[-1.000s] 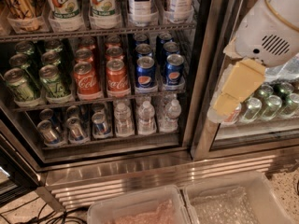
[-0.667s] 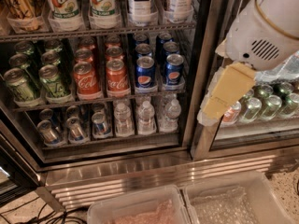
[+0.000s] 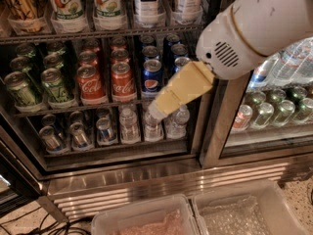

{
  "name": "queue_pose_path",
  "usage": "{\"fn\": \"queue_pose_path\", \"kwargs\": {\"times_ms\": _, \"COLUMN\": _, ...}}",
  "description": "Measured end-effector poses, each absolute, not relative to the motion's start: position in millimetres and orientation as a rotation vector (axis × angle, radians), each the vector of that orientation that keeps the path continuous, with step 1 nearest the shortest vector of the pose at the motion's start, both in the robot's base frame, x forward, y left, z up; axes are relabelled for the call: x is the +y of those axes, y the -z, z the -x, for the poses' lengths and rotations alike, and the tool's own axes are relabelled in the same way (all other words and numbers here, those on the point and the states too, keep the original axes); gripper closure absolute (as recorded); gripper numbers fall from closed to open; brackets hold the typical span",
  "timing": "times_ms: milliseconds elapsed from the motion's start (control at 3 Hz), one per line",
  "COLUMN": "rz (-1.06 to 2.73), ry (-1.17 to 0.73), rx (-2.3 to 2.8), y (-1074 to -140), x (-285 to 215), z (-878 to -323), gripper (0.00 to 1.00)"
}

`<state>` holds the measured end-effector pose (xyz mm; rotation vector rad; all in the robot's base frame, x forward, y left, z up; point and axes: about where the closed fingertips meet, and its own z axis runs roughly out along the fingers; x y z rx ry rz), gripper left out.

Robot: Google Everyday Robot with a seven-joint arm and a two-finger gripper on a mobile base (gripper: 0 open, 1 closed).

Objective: Pick 7up can from top shelf of fridge

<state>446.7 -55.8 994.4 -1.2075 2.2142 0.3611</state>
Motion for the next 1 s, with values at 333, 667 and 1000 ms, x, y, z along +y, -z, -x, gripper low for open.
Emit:
{"fn": "queue_pose_path", "kwargs": {"times_ms": 333, "rz": 1.008, "ry": -0.444, "rx": 2.251, "y": -999, "x": -38, "z": -453, "gripper": 0.0}}
{"fn": "queue_pose_path", "kwargs": {"times_ms": 667, "rz": 1.008, "ry": -0.444, "rx": 2.251, "y": -999, "x": -38, "z": -453, "gripper": 0.0}}
{"fn": "queue_pose_path", "kwargs": {"times_ms": 1000, "rz": 1.033, "ry": -0.505, "rx": 2.188, "y": -995, "x": -2, "z": -455, "gripper": 0.0}}
